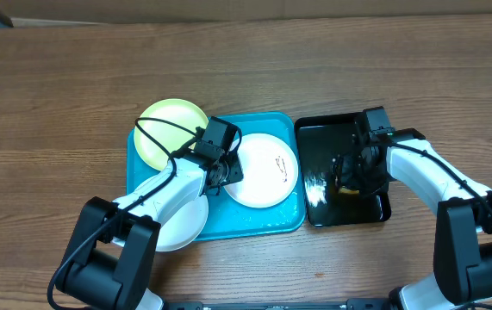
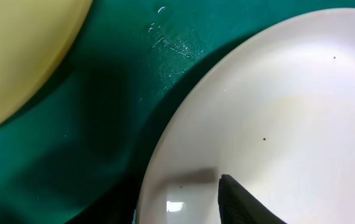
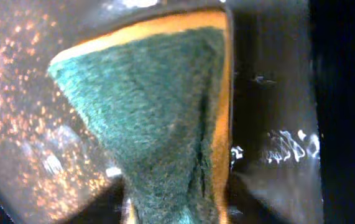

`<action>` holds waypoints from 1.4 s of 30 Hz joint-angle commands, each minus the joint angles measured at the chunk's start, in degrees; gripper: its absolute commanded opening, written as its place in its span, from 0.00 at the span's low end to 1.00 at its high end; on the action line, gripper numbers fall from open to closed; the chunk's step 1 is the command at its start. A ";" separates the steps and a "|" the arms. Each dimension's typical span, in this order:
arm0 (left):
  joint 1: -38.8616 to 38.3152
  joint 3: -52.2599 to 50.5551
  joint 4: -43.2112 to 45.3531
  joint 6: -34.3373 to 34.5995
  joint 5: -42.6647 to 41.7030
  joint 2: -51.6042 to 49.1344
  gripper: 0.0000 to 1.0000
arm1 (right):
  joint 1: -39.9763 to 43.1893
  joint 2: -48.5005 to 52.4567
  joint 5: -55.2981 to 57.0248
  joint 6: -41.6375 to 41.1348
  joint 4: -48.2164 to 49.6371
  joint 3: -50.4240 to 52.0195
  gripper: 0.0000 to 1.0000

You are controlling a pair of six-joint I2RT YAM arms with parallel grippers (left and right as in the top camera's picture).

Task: Clean dirty plates on tray and stack at the side

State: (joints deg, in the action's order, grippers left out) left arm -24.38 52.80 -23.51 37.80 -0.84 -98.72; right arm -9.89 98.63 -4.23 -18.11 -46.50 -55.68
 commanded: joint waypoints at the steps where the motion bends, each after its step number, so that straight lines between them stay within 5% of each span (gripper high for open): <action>1: -0.02 -0.66 0.26 1.03 -0.24 -0.92 0.47 | -0.13 -1.22 0.33 0.72 0.37 -0.39 0.73; 16: -0.02 -0.66 0.15 1.01 -0.24 -0.92 0.39 | -0.13 -0.02 1.77 1.97 8.72 0.28 0.73; 18: -0.02 -0.66 0.22 1.01 -0.22 -0.92 0.37 | -0.13 0.31 1.77 1.97 8.68 0.42 0.63; 21: -0.02 -0.66 0.24 1.03 -0.24 -0.92 0.34 | -0.13 0.42 1.75 1.75 8.76 0.57 0.28; 24: -0.02 -0.66 0.22 1.01 -0.24 -0.92 0.31 | -0.13 0.39 1.55 1.77 9.01 0.48 0.04; 36: -0.02 -0.66 0.17 1.01 -0.24 -0.92 0.12 | -0.13 -2.19 -3.56 1.79 -10.01 -15.65 0.04; 38: -0.02 -0.66 0.17 1.01 -0.24 -0.92 0.04 | -0.13 -2.91 -3.48 1.79 -10.51 -15.91 0.04; 42: -0.02 -0.66 0.20 1.01 -0.24 -0.92 0.04 | -0.13 -2.43 -0.66 1.81 -9.20 -15.21 0.04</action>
State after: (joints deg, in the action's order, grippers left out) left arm -24.25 52.60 -23.46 38.68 -0.58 -98.72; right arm -9.89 97.12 -6.72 -16.45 -56.42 -70.39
